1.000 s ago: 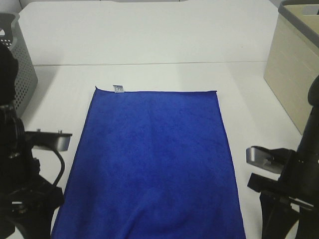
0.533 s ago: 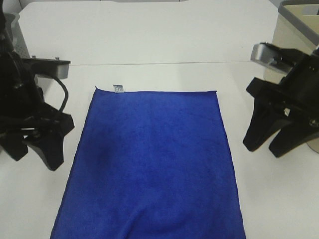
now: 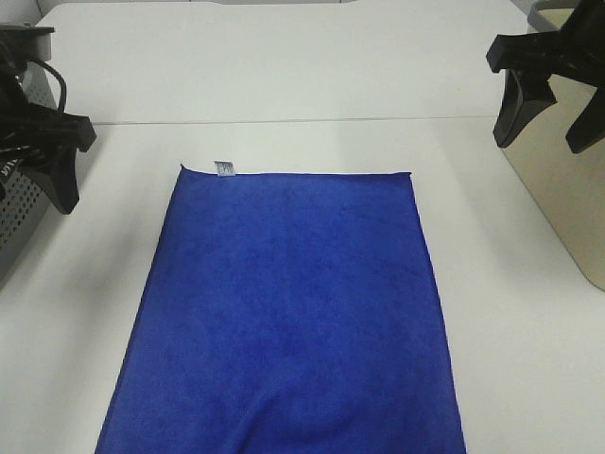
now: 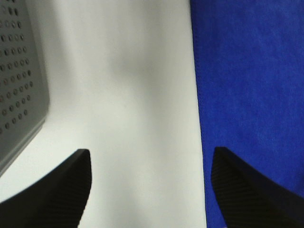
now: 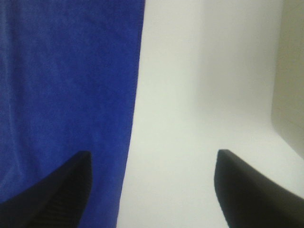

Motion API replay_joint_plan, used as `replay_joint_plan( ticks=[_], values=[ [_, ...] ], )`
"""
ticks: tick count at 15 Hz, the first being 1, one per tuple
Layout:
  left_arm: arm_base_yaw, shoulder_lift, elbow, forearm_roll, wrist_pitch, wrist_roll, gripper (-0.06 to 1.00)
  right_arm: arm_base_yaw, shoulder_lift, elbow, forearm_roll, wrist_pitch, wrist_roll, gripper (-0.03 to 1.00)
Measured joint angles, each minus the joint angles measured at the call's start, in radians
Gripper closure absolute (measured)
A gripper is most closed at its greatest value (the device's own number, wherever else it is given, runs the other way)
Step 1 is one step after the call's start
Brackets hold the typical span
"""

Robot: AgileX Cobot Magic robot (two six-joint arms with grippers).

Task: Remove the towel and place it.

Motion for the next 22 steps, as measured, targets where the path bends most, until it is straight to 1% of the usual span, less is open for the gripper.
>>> replay_joint_plan(
  ticks=[2, 5, 6, 9, 11, 13, 17, 21, 22],
  values=[
    [0.0, 0.002, -0.001, 0.008, -0.045, -0.011, 0.28, 0.0, 0.018, -0.001, -0.038, -0.014, 0.04, 0.21],
    [0.0, 0.008, -0.001, 0.016, -0.118, 0.008, 0.28, 0.0, 0.035, -0.019, -0.046, -0.029, 0.04, 0.2],
    [0.0, 0.017, -0.009, 0.016, -0.13, 0.018, 0.28, 0.0, 0.054, -0.053, -0.059, -0.025, 0.04, 0.2],
    [0.0, 0.084, -0.093, 0.016, -0.134, 0.024, 0.28, 0.0, 0.144, -0.169, -0.062, 0.008, 0.032, 0.2],
    [0.0, 0.177, -0.202, 0.015, -0.132, 0.024, 0.28, 0.0, 0.212, -0.245, -0.063, 0.017, 0.013, 0.2],
    [0.0, 0.29, -0.338, -0.006, -0.115, 0.024, 0.28, 0.0, 0.276, -0.294, -0.067, 0.014, -0.006, 0.2],
    [0.0, 0.503, -0.596, -0.009, -0.018, 0.021, 0.28, 0.0, 0.431, -0.42, -0.085, 0.012, -0.018, 0.2],
    [0.0, 0.649, -0.788, -0.009, 0.016, 0.013, 0.28, 0.0, 0.568, -0.552, -0.038, 0.005, -0.033, 0.2],
    [0.0, 0.695, -0.845, -0.009, 0.036, 0.012, 0.28, 0.008, 0.632, -0.59, -0.038, 0.006, -0.038, 0.2]
  ],
)
